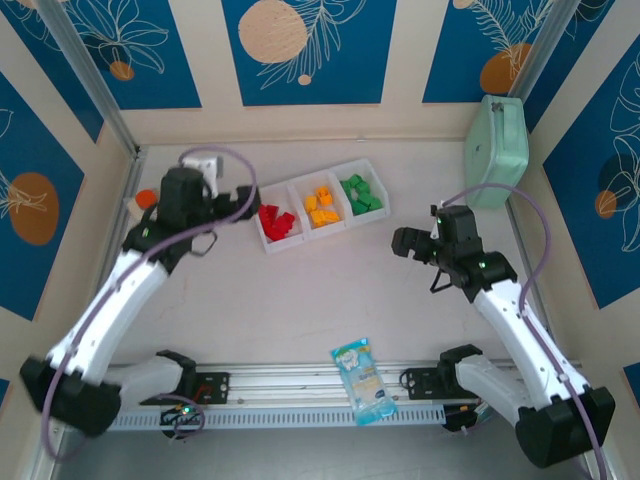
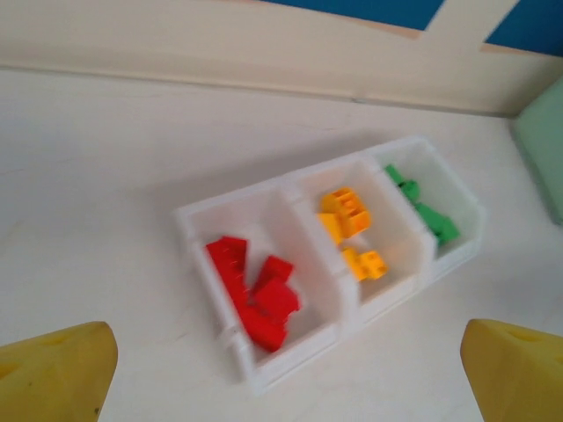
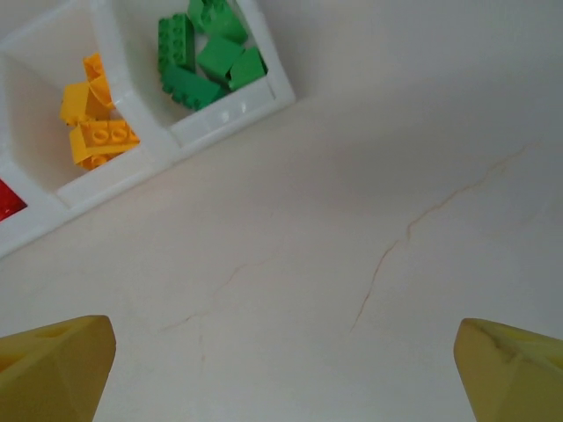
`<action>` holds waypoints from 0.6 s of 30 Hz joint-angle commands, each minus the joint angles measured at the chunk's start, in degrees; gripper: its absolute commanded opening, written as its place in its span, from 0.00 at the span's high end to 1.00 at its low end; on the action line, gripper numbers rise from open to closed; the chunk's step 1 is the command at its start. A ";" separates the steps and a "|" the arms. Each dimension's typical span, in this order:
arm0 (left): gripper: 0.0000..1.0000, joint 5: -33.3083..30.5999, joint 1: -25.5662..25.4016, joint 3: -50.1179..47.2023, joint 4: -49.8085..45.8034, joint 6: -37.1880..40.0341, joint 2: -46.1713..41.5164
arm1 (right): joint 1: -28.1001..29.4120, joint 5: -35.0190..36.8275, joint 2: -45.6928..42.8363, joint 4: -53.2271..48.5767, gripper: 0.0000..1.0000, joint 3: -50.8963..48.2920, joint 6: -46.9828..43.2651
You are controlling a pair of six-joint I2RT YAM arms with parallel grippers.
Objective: Sort the legos into containers by color
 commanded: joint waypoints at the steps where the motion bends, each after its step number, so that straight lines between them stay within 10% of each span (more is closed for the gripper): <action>1: 0.01 -12.74 0.03 -13.13 6.10 3.36 -11.50 | 1.39 4.65 -3.29 10.14 0.01 -5.27 -9.52; 11: 0.01 -35.76 0.05 -39.48 3.97 1.51 -47.75 | 1.56 10.20 -1.05 34.24 0.01 -21.90 -16.36; 18: 0.01 -37.76 0.03 -47.50 15.59 8.73 -46.02 | -1.08 6.47 0.47 58.85 0.01 -34.75 -20.08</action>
